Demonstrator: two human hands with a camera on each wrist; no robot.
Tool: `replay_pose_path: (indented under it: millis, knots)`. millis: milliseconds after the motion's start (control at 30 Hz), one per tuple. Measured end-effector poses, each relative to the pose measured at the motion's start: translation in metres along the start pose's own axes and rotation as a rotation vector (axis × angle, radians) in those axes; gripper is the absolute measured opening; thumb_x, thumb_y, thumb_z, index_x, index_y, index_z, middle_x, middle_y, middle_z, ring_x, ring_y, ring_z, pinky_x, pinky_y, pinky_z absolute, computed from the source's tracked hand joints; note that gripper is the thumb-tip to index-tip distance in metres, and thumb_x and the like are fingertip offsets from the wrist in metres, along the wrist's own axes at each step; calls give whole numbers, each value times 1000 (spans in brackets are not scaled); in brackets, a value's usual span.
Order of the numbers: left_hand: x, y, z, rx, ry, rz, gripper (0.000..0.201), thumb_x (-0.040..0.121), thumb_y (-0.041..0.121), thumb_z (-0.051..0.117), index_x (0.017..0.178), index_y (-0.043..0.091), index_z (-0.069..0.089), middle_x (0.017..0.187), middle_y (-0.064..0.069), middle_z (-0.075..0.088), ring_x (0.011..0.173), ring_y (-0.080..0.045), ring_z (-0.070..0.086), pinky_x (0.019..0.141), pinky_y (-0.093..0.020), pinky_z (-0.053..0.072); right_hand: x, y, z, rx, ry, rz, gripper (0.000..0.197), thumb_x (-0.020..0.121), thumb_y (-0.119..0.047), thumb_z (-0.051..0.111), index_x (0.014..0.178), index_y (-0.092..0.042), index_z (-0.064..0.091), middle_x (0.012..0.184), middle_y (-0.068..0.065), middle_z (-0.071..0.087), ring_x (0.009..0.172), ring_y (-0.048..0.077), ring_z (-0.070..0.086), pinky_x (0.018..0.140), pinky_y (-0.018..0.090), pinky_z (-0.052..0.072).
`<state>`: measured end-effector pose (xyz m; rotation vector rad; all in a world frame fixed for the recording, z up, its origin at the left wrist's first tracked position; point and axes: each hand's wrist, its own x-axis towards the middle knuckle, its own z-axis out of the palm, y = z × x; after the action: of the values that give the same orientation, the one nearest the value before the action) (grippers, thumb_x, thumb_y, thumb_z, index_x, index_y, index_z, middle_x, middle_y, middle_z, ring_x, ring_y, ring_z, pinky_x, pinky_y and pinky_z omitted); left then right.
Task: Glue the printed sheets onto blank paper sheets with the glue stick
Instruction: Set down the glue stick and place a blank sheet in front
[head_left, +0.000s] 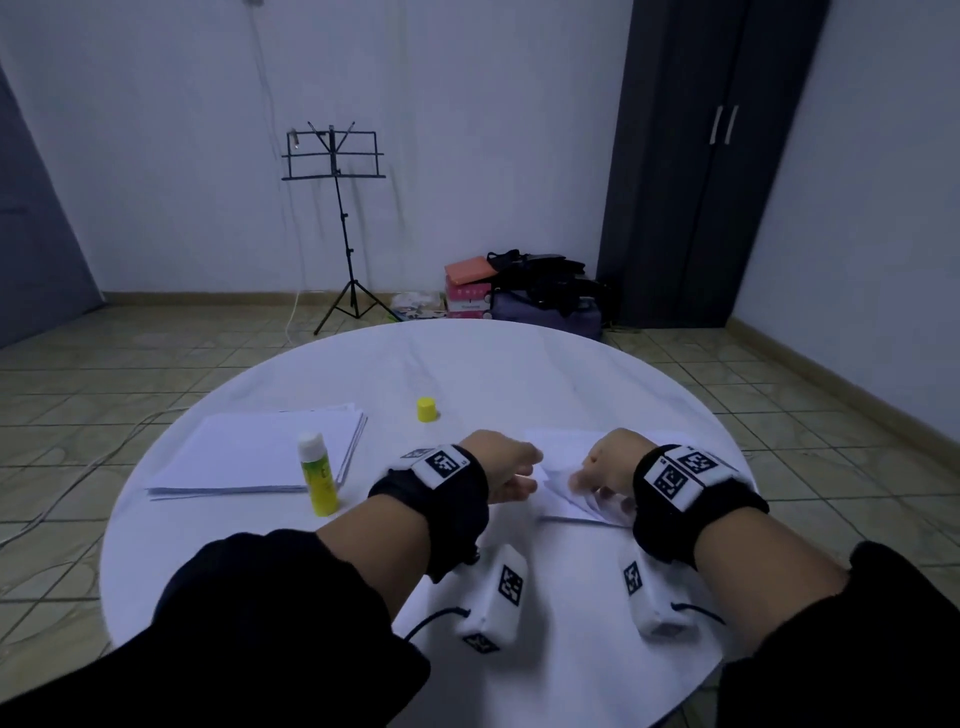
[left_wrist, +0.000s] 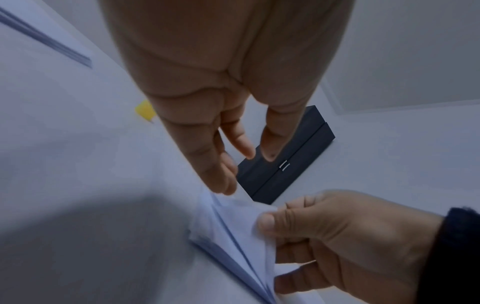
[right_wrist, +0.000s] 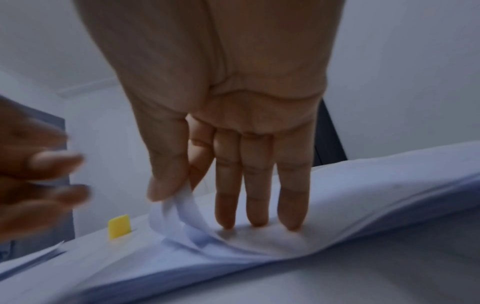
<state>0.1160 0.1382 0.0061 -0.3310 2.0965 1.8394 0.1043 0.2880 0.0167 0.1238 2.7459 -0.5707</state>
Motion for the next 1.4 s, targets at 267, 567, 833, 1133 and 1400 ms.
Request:
replay_pose_path:
  millis: [267,567,833,1133,1400]
  knots:
    - [29,4,35,-67,-24,-13,34,95,33,53,120,12,44,98,-11,52,64,-22,59,63,-29,56,9,26,-6,418,-67,-61,20,80,-24,75,78,-8,62,76,9,59,72,21,54,63,29,44]
    - [44,-1,42,77,0,43,31,90,-4,50,71,21,47,76,0,52,65,-11,54,72,-28,55,10,28,0,-79,-74,-81,82,72,-42,77,140,-21,36,139,1,44,125,19,44,99,28,38]
    - [21,-15,-4,28,18,67,28,90,-8,49,77,17,51,80,-5,55,66,-16,56,54,-22,55,-7,21,-18,-250,-129,-42,99,70,-46,78,148,-23,21,151,-1,31,136,22,35,109,36,33]
    - [-38,-52,-110,291,55,-28,39,78,-8,65,114,8,65,87,-3,63,76,-19,65,64,-24,58,-14,-83,11,-153,-223,-301,81,71,-47,77,140,-28,40,140,-4,45,128,17,43,108,33,34]
    - [-73,-52,-150,904,-80,-34,64,86,23,67,144,21,39,139,-1,47,74,-14,62,73,-21,51,1,-177,78,-14,-224,-384,72,83,-37,69,143,-19,35,139,3,47,103,19,51,84,29,44]
